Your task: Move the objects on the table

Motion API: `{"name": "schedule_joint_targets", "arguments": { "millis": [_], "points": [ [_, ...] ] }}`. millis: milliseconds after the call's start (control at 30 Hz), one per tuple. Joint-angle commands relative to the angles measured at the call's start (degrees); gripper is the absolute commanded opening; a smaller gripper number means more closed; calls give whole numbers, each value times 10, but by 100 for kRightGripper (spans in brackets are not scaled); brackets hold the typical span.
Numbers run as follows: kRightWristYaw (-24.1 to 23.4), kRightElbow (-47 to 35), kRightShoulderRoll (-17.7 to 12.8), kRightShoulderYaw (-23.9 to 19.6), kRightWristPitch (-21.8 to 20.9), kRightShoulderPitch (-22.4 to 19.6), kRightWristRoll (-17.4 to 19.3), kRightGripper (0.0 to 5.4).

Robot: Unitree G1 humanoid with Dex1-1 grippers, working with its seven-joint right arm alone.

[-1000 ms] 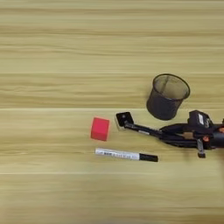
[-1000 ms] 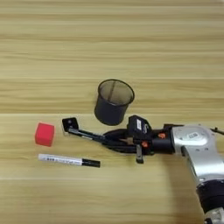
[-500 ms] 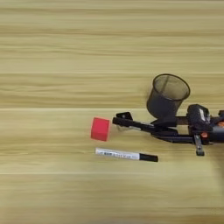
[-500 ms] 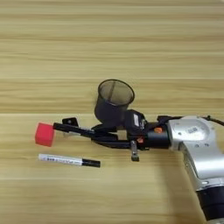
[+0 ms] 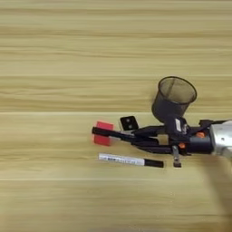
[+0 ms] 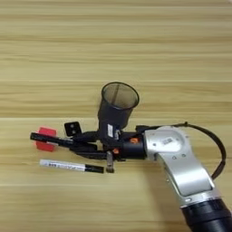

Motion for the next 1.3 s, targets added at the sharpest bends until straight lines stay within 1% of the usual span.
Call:
{"name": "schedule_joint_targets", "arguments": {
  "millis": [33, 333, 433, 600, 800, 1100, 1200, 1300],
  "points": [
    [-39, -38, 19, 20, 8, -42, -9, 105],
    [-77, -43, 64, 68, 41, -72, -33, 105],
    [-91, -49, 86, 90, 59, -86, -39, 105],
    [-113, -31, 128, 127, 80, -108, -54, 105],
    [-127, 6, 161, 159, 79, -126, -71, 105],
    [-134, 71, 189, 189, 74, -142, -97, 105],
    [-127, 86, 198, 191, 74, -144, -92, 105],
    [-131, 114, 205, 199, 64, -149, -106, 105]
  ]
}}
